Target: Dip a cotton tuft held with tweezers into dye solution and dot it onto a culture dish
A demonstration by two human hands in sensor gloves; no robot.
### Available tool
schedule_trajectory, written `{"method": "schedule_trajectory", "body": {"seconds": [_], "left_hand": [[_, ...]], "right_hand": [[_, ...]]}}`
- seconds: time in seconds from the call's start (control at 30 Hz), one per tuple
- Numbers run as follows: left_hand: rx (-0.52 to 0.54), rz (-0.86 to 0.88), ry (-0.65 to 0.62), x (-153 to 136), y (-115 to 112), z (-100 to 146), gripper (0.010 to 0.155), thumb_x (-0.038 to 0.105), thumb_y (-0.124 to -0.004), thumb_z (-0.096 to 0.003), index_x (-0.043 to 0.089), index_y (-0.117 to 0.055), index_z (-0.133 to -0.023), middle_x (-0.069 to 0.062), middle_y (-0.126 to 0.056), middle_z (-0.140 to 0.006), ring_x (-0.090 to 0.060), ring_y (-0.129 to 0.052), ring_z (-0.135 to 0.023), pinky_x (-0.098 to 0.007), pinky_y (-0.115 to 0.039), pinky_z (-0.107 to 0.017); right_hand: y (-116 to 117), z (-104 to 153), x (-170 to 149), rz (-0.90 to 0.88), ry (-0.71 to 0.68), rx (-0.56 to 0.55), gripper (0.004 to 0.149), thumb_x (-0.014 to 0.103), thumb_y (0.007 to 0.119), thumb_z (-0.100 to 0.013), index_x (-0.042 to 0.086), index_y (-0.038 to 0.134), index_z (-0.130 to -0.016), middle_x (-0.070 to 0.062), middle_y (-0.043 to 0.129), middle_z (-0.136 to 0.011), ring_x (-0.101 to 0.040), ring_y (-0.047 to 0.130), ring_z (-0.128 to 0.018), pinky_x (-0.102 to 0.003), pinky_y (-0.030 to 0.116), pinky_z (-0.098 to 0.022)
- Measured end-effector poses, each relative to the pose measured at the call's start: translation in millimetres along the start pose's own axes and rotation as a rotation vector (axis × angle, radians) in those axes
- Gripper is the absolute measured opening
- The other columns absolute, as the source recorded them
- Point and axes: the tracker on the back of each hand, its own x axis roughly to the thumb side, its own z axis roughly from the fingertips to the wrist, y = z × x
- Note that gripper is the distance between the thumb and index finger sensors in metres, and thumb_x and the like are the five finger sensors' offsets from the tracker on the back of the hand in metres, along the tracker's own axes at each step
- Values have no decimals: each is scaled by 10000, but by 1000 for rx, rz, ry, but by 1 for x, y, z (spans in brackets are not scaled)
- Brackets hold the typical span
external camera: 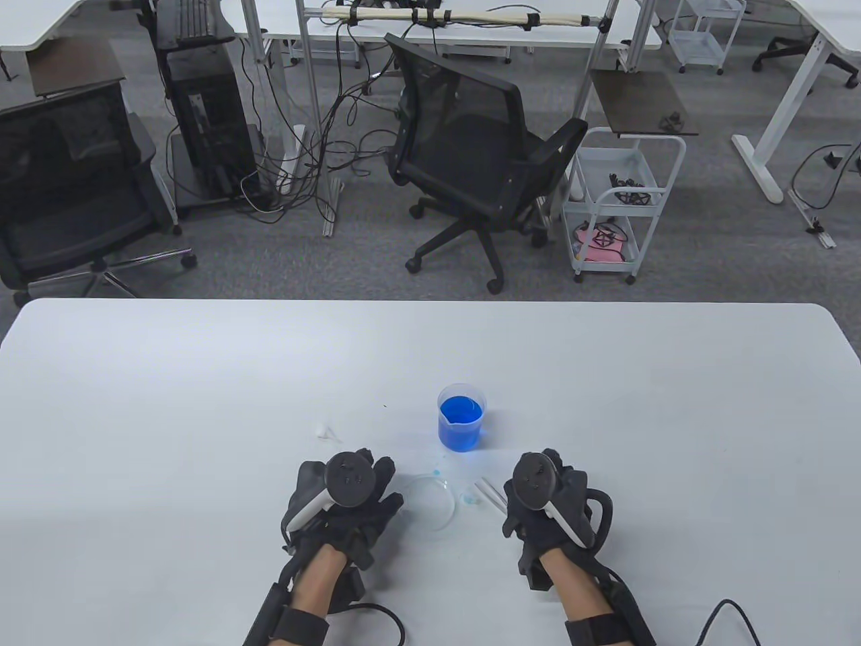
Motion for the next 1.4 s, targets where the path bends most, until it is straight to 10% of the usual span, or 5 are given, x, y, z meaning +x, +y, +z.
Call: {"method": "schedule_trajectory", "body": {"seconds": [0.43, 1.4], "left_hand": [[248, -22, 69, -65, 41, 76, 611, 389, -679, -615, 120, -487, -1129, -266, -275, -1215, -544, -205, -1042, -755, -214, -667], [262, -9, 83, -81, 34, 72, 619, 397, -685, -614, 132, -476, -1134, -266, -258, -1217, -548, -197, -1042, -760, -200, -661]], "right_hand": [[-11, 20, -46, 146, -45, -60, 756, 438, 835, -414, 153, 540, -1048, -218, 417, -1126, -539, 470, -993, -747, 471, -668], [0, 15, -63, 67, 9, 4, 771, 451, 828, -411, 137, 525, -1047, -231, 454, -1104, -524, 522, -973, -741, 494, -661]]}}
